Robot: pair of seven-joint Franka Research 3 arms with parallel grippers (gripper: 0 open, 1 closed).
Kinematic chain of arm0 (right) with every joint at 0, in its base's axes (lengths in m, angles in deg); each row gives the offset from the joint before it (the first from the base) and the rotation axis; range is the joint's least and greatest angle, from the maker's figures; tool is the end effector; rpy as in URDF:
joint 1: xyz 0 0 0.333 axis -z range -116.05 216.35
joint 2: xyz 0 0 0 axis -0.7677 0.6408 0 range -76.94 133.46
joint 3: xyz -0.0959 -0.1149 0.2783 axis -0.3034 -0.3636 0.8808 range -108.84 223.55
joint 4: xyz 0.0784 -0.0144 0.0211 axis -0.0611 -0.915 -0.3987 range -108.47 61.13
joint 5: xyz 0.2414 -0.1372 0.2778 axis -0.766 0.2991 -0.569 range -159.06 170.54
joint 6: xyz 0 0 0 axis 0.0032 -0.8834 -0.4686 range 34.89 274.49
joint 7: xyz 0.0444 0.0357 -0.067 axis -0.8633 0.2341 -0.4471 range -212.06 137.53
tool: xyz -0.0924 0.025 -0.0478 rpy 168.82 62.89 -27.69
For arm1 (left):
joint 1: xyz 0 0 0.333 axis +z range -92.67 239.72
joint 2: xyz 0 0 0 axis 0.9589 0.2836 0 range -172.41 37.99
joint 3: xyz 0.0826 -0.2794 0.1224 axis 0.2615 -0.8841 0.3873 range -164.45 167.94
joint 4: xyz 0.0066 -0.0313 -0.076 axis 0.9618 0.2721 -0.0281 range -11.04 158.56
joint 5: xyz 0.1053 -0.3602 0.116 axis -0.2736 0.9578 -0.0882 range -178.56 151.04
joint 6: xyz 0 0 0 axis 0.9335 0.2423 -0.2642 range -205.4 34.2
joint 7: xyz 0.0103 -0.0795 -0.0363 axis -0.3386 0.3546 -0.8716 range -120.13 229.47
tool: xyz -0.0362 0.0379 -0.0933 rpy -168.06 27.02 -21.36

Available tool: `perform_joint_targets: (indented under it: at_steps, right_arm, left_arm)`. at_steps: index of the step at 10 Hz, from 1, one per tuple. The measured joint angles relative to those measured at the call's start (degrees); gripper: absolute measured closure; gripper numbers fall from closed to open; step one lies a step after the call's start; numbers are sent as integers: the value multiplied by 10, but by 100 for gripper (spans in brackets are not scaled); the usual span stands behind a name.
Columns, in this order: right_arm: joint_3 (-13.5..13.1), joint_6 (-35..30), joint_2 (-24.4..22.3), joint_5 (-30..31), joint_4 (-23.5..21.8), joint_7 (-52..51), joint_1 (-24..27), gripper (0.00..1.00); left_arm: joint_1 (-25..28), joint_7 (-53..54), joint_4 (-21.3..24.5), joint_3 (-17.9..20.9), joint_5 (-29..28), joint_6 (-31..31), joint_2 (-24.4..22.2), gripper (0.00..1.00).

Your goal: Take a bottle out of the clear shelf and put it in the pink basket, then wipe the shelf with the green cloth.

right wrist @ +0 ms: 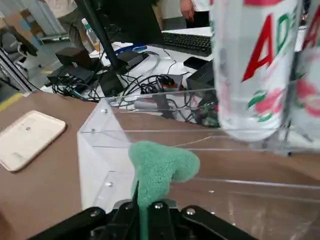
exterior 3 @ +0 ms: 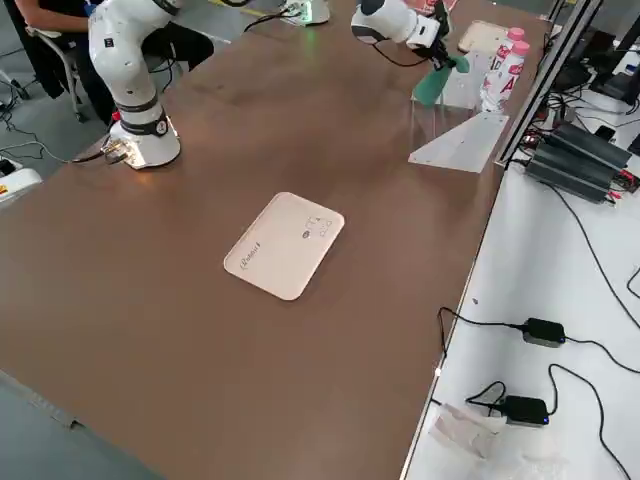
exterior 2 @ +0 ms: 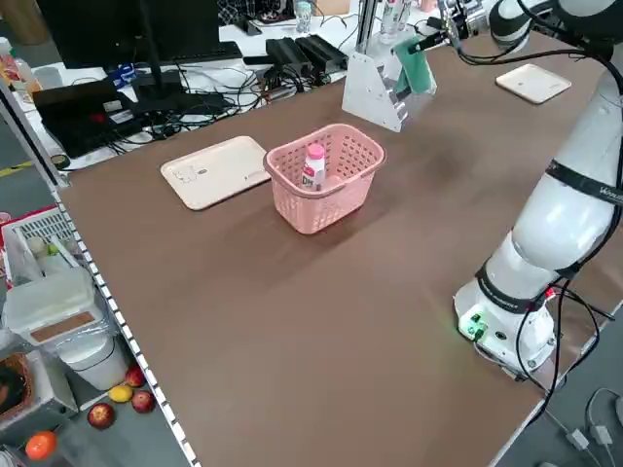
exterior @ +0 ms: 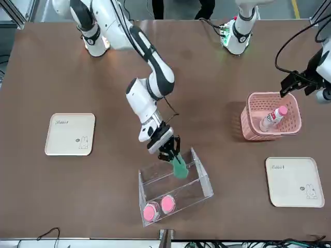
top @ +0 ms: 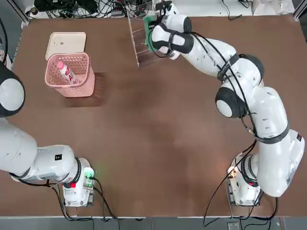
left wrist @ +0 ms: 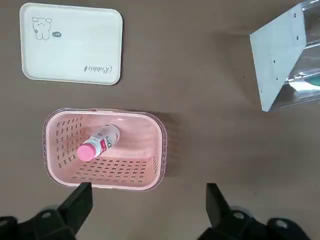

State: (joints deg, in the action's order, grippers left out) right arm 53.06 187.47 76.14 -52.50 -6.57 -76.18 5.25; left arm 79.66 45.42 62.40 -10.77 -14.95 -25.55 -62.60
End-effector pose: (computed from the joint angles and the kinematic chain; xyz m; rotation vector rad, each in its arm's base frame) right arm 0.6237 0.4658 0.3319 -2.3590 -0.5326 -1.1337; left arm 0.5677 -0.0552 0.6530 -3.1379 -0.0829 -0.0090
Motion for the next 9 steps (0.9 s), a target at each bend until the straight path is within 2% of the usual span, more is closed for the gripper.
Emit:
perform_joint_targets:
  at_steps: [2, 6, 7, 9]
  right_arm:
    - [-2, -56, -64, 1, -60, -66, 35, 95]
    - [-5, -193, -238, 1, -249, -162, 121, 95]
    - [-6, -244, -271, 7, -282, -188, 159, 95]
    - [-7, -345, -303, 81, -306, -223, 246, 95]
  left_arm:
    - [0, 0, 0, 0, 0, 0, 0, 0]
    - [0, 0, 0, 0, 0, 0, 0, 0]
    - [0, 0, 0, 0, 0, 0, 0, 0]
    - [0, 0, 0, 0, 0, 0, 0, 0]
